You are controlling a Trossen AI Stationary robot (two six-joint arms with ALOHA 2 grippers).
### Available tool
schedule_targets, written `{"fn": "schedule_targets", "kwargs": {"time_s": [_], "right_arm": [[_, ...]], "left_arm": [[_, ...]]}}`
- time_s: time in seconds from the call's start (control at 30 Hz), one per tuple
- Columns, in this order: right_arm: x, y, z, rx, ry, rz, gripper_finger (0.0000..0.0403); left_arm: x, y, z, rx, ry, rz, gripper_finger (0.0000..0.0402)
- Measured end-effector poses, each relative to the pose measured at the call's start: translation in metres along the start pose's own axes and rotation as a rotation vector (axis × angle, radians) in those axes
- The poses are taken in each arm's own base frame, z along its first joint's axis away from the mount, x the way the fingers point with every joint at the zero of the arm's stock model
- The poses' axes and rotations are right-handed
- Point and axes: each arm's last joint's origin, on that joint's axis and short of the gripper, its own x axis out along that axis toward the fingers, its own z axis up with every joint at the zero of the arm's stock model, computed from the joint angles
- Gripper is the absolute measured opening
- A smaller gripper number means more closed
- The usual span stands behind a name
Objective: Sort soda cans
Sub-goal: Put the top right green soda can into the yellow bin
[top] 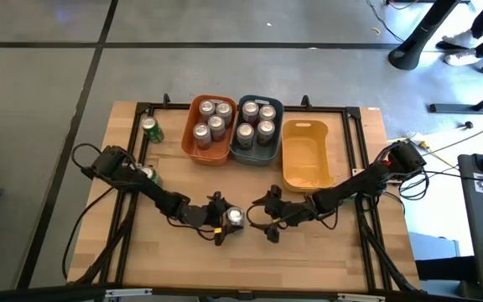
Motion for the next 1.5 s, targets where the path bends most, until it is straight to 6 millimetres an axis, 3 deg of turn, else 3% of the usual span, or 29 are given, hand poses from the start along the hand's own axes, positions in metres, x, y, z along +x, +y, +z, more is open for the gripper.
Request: {"fn": "schedule_targets", "kwargs": {"time_s": [0.2,0.3,0.4,0.5,0.63,0.8,1.07,1.2,1.5], "right_arm": [[0.000,0.002,0.001,0.039,0.015,0.069,0.0370],[-0.002,0.004,0.003,0.054,0.028,0.126,0.0370],[-0.013,0.013,0.020,-0.028,-0.025,0.159,0.0370],[-0.029,0.029,0.043,-0.209,-0.126,0.143,0.0370],[-0.046,0.050,0.067,-0.611,-0.245,-0.019,0.0370],[-0.051,0.058,0.088,-0.956,-0.262,-0.241,0.0369],[-0.047,0.068,0.093,-1.438,-0.210,-0.323,0.0369],[-0.043,0.073,0.090,-1.551,-0.214,-0.303,0.0369],[-0.008,0.067,0.079,-1.765,-0.181,-0.387,0.0369]], "left_arm": [[-0.003,-0.003,0.007,-0.114,-0.009,-0.032,0.0308],[-0.011,-0.005,0.031,-0.220,-0.034,-0.084,0.0308],[-0.022,-0.001,0.057,-0.325,-0.025,-0.106,0.0308],[-0.032,0.006,0.078,-0.404,-0.007,-0.114,0.0308],[-0.044,0.016,0.104,-0.532,-0.008,-0.173,0.0308],[-0.046,0.024,0.118,-0.713,0.042,-0.290,0.0308],[-0.048,0.025,0.135,-0.910,0.091,-0.510,0.0310],[-0.051,0.024,0.140,-0.948,0.078,-0.558,0.0310],[-0.048,0.030,0.140,-0.975,0.085,-0.520,0.0312]]}}
